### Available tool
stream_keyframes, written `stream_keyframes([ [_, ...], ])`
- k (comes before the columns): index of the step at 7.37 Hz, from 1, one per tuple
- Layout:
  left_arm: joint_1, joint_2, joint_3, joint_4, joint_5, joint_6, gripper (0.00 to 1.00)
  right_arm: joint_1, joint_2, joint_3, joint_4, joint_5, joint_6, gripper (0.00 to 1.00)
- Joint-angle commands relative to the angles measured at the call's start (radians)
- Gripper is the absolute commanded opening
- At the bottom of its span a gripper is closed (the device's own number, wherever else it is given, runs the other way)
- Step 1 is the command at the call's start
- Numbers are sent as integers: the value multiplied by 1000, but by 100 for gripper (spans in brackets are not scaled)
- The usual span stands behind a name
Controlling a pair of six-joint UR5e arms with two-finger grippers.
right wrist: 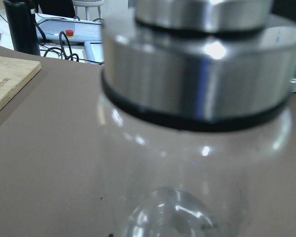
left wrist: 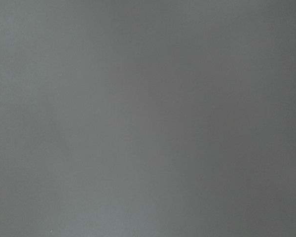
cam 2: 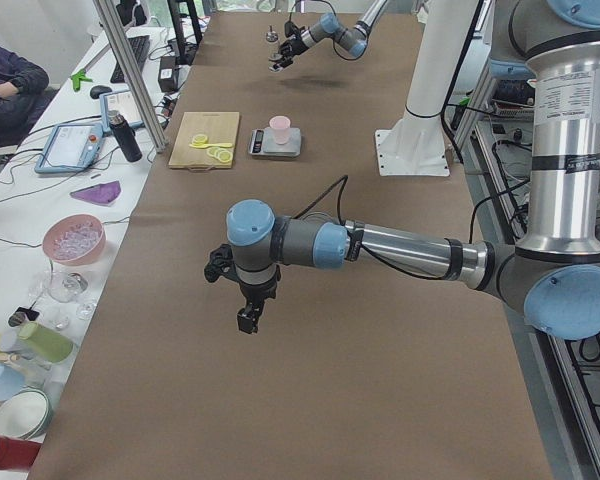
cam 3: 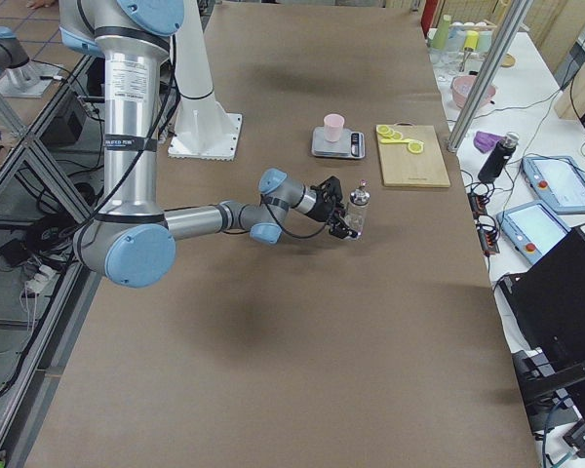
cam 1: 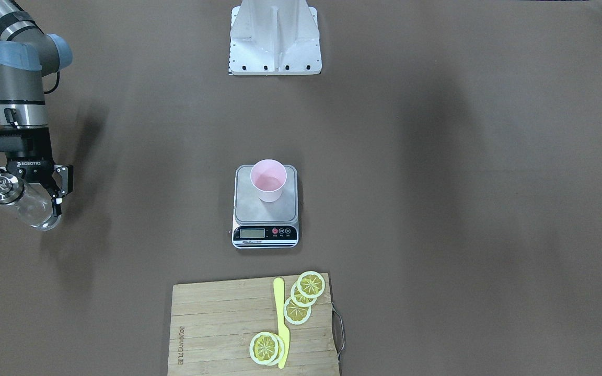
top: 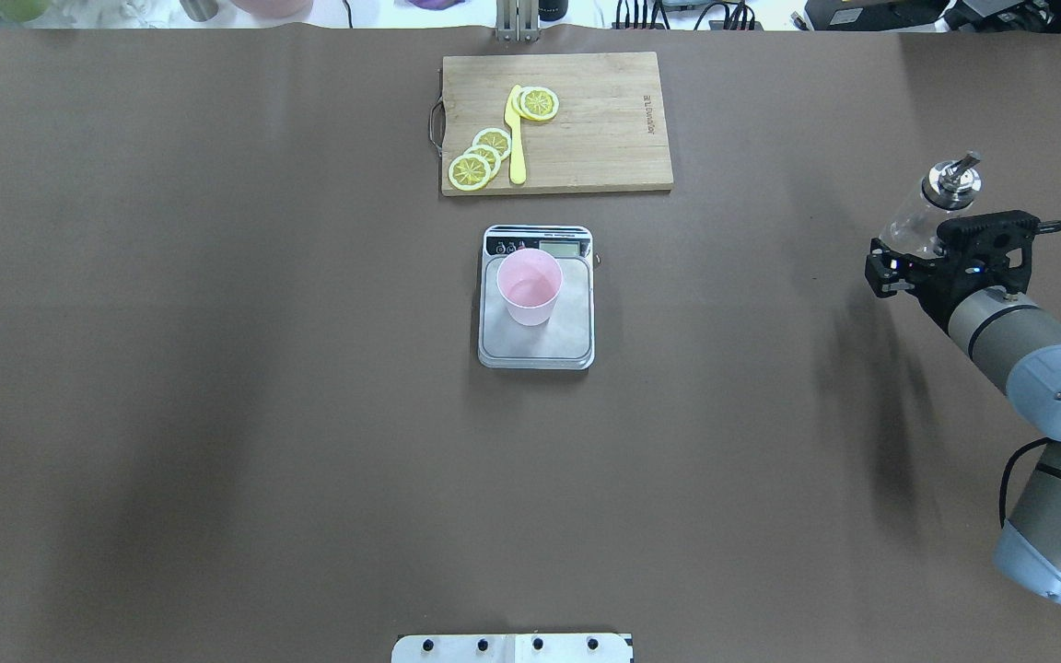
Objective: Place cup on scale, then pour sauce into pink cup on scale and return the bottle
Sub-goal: 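Lift the bottle with the right gripper and carry it over the pink cup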
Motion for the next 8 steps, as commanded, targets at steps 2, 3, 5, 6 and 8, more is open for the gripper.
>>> stream_keyframes([
  [2,-19,26,3,2,-1,9,98,-130,106,211,-512,-144,22,0],
  [3,-19,29,5,0,-1,6,98,-182,187,208,-650,-219,63,0],
  [5,-19,29,6,0,1,-1,98,-263,325,202,-926,-322,86,0],
  [6,-19,29,14,0,1,-1,98,-286,382,204,-1031,-338,86,0],
  [8,-19,29,28,-3,1,-1,98,-337,445,202,-1203,-385,86,0],
])
